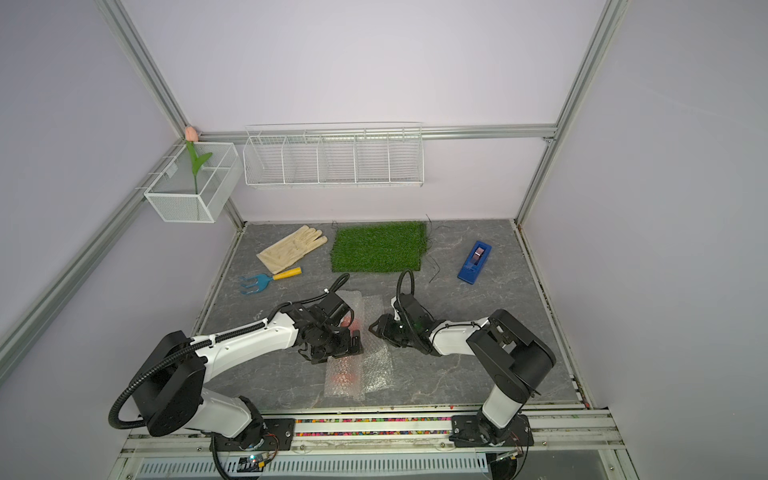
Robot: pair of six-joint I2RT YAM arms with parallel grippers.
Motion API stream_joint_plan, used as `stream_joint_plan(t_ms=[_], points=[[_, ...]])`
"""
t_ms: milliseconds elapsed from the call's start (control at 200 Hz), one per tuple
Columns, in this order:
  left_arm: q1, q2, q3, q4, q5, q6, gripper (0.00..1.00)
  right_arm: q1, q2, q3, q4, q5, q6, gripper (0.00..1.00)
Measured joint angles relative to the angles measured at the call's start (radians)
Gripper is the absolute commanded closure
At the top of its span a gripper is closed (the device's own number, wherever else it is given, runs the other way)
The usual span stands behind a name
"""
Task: Wrap wine glasses in bubble wrap
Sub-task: Wrap the wine glass in bubble wrap.
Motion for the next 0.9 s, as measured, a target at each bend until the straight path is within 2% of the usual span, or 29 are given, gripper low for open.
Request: stream_joint_plan(t_ms=[270,440,620,900], points=[[-0.001,0.015,0.002,0.064,0.019,-0.024,0.0,0.001,-0.005,-0.016,-0.003,-0.022,0.011,0.52],[-0.005,0.031,0.008,0.097,0.028,-0.023,0.0,0.003,-0.067,-0.025,-0.007,-0.042,0.037,0.52],[-0.009,0.031,0.009,0.135,0.05,0.0,0.0,0.009,-0.143,-0.025,-0.006,-0.044,0.068,0.52],[-0.014,0.004,0.0,0.183,0.093,0.034,0.0,0.014,-0.151,-0.025,0.003,-0.034,0.108,0.53]])
